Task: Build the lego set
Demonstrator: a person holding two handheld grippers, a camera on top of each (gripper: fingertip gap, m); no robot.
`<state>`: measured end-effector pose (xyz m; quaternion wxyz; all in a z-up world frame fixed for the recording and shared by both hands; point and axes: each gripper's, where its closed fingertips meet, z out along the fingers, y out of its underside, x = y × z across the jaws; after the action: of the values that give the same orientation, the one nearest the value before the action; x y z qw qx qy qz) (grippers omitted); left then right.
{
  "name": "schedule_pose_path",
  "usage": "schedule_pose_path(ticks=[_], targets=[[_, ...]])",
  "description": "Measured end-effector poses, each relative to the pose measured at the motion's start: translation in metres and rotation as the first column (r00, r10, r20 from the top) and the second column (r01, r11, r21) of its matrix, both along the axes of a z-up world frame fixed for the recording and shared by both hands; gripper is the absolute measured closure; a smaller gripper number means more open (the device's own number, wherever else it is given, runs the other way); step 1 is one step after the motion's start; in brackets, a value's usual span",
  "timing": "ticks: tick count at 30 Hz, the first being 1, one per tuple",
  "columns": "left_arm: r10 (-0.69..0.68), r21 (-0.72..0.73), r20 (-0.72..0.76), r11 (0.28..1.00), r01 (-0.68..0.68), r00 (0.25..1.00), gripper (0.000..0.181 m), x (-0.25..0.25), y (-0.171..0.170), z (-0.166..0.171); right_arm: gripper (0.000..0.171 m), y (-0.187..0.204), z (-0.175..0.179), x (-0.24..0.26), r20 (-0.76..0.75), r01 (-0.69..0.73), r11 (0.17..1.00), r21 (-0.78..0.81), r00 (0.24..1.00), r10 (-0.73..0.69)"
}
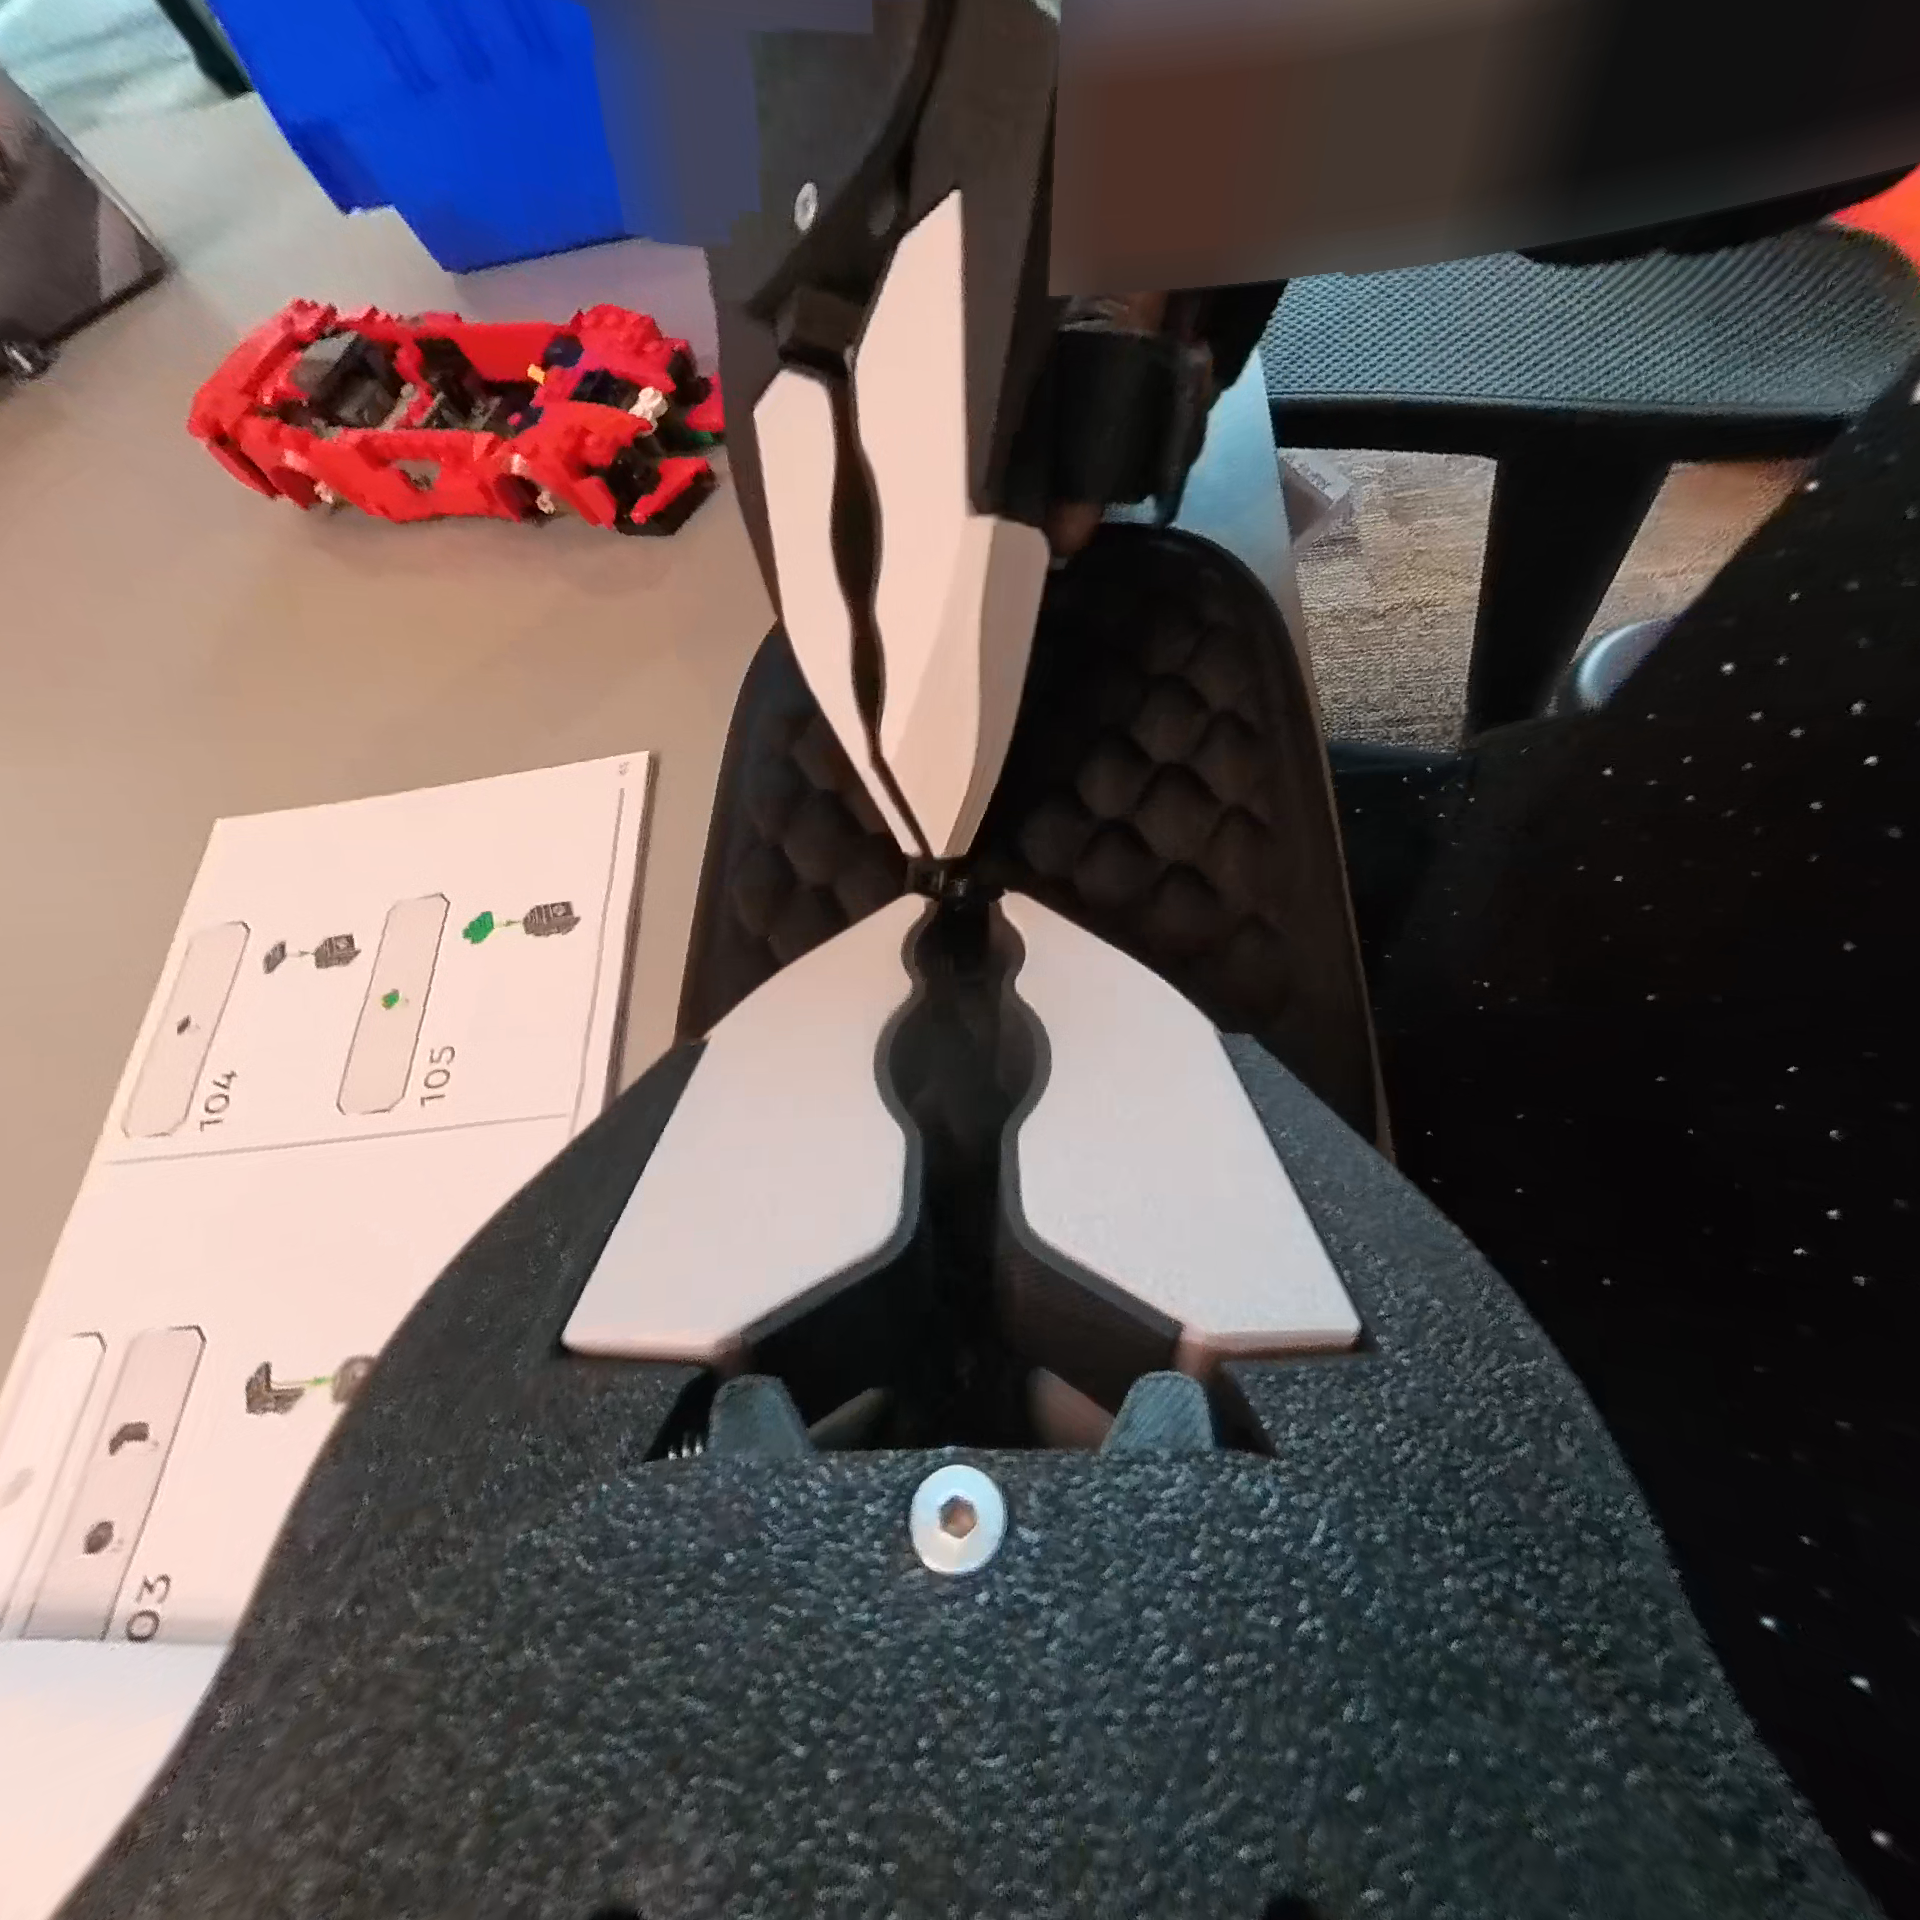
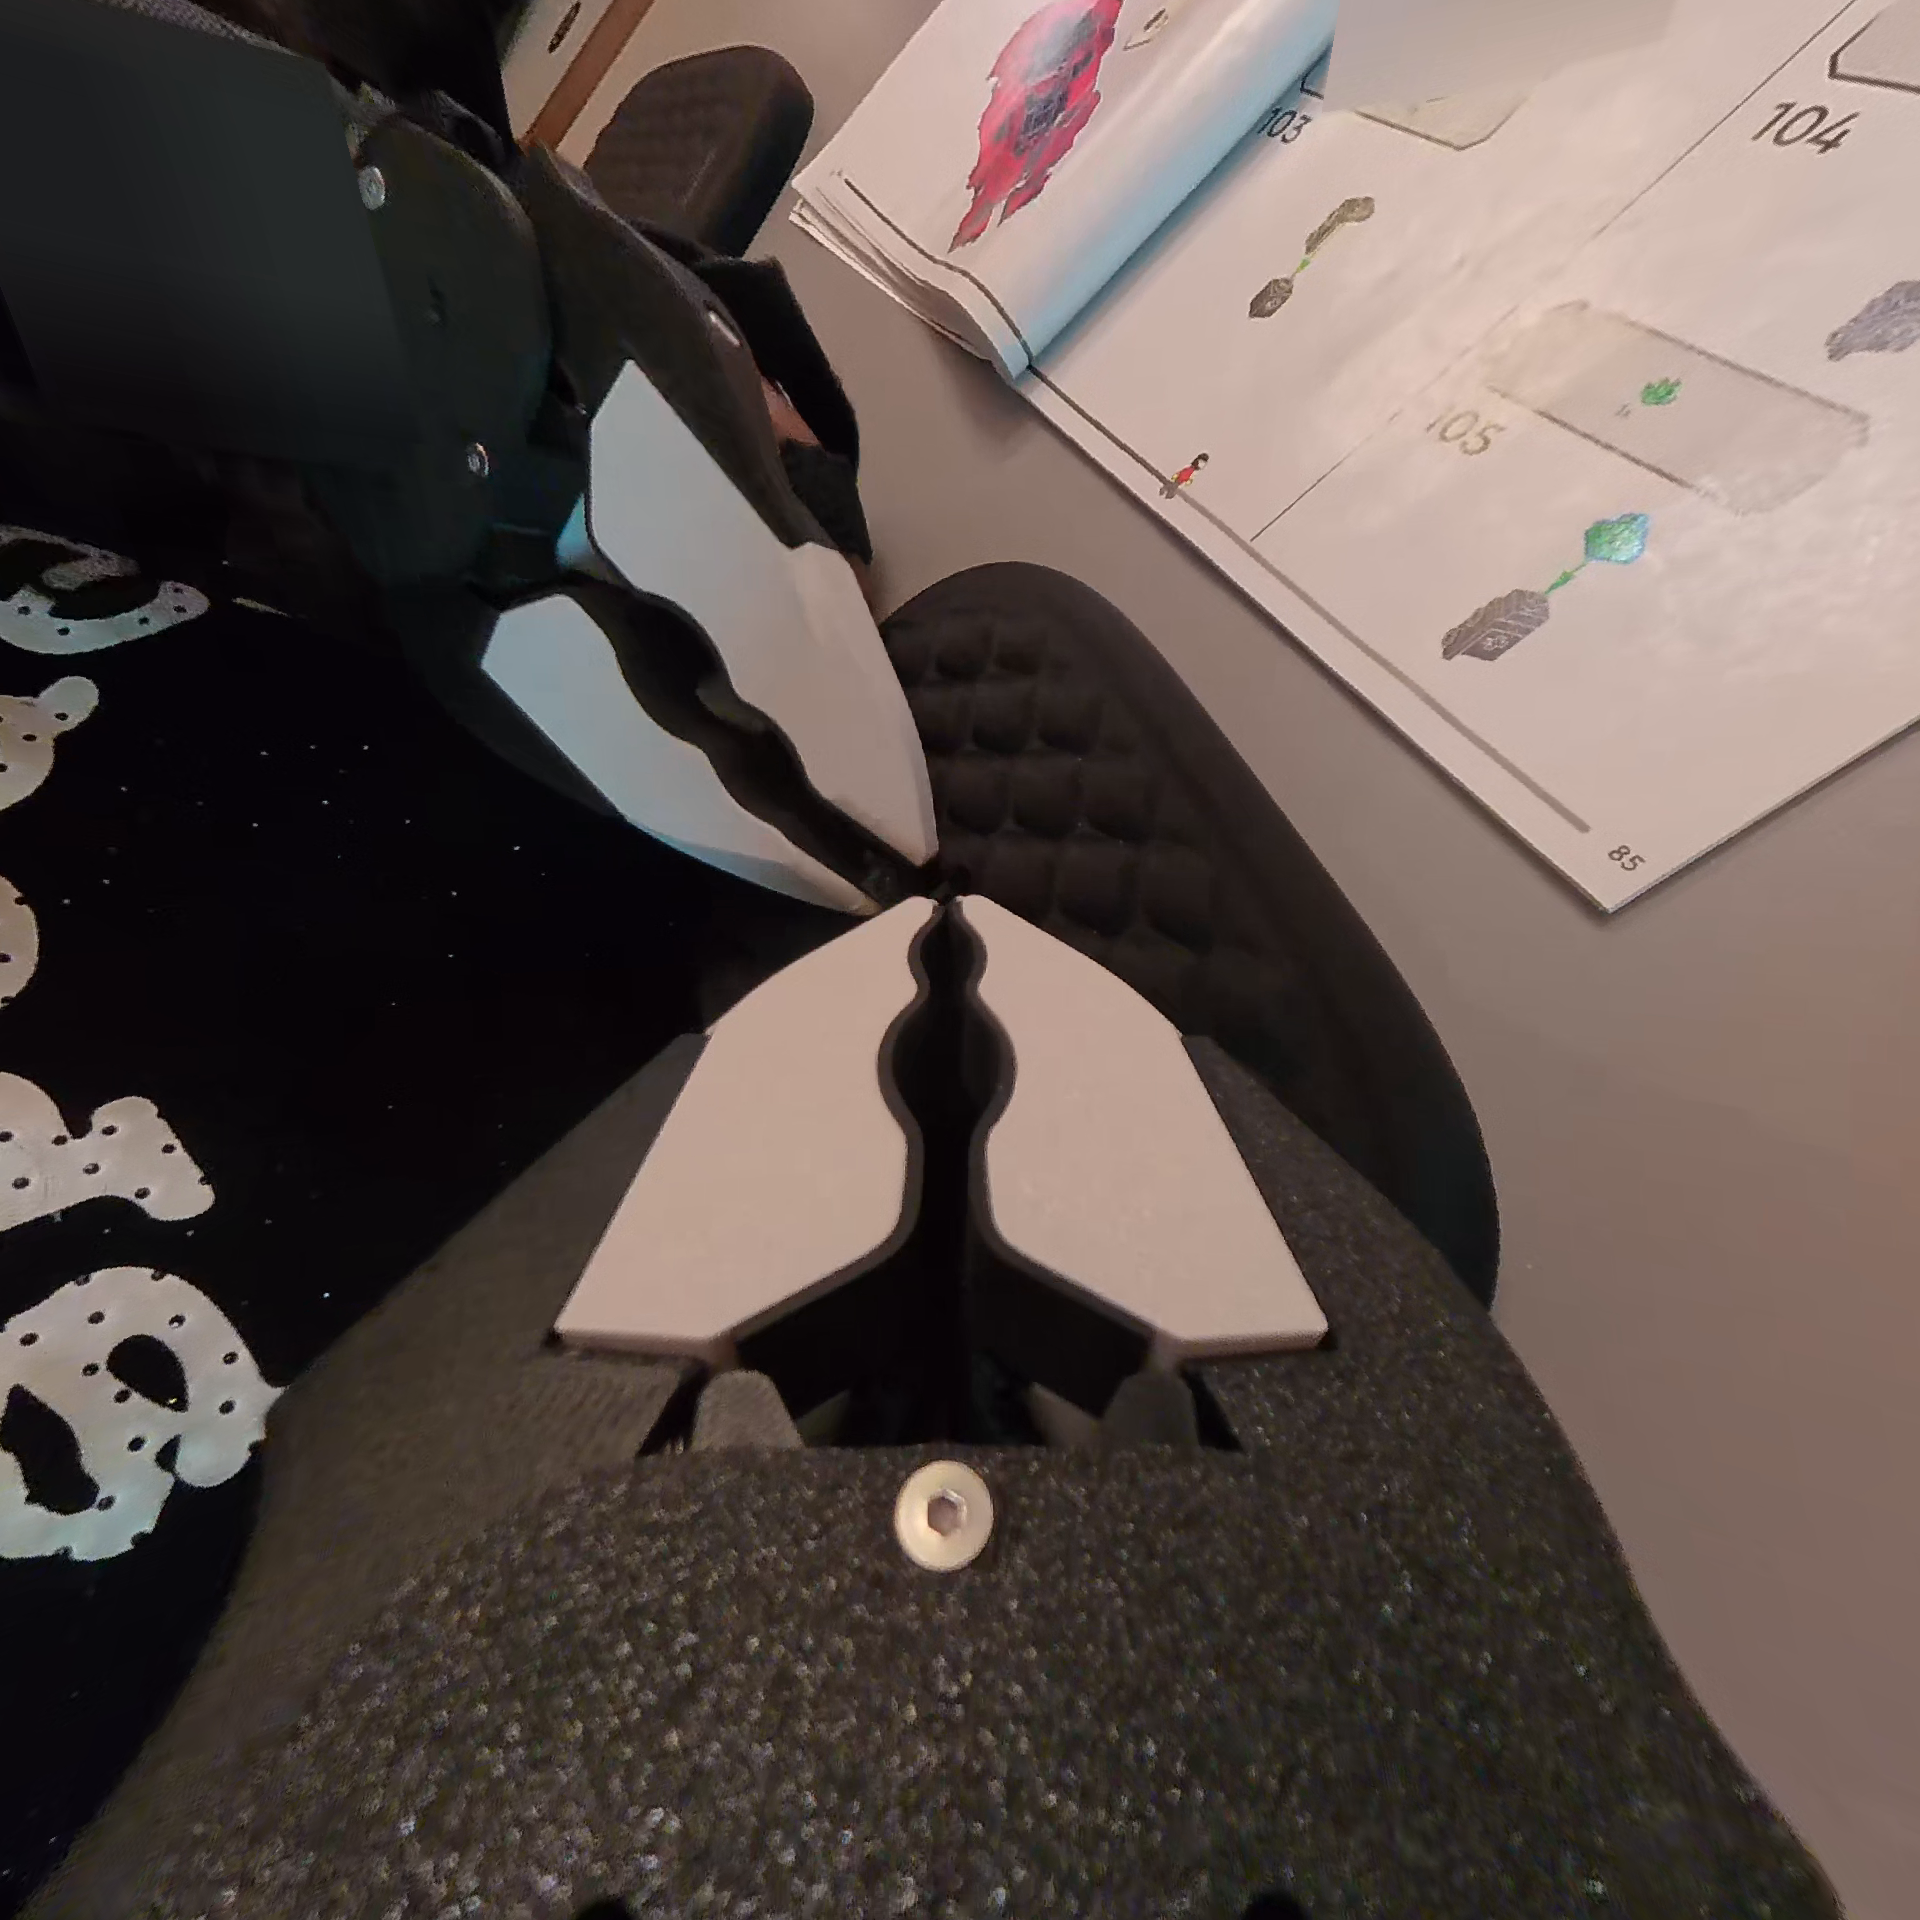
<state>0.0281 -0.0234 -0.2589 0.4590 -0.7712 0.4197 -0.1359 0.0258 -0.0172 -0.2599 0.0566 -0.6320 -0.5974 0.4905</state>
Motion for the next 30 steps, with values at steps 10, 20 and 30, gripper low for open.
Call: schedule_pose_path(ticks=[10, 20, 30], targets=[[0.154, -0.157, 0.026, 0.976, -0.149, 0.988, 0.174, -0.0104, 0.0035, -0.0019, 0.171, -0.0026, 0.0000, -0.0032, -0.005, -0.003, 0.998, 0.067, 1.000, 0.004], [0.143, -0.226, 0.036, 0.965, -0.131, 0.989, 0.173, -0.0102, 0.0036, -0.0046, 0.171, -0.0062, 0.0042, -0.0071, -0.046, -0.003, 0.991, 0.131, 0.999, 0.009], [0.100, -0.265, -0.025, 0.959, -0.103, 0.995, 0.173, -0.0089, 0.0049, -0.0075, 0.171, -0.0077, 0.0022, -0.0051, -0.040, -0.043, 0.995, 0.089, 0.998, 0.047]])
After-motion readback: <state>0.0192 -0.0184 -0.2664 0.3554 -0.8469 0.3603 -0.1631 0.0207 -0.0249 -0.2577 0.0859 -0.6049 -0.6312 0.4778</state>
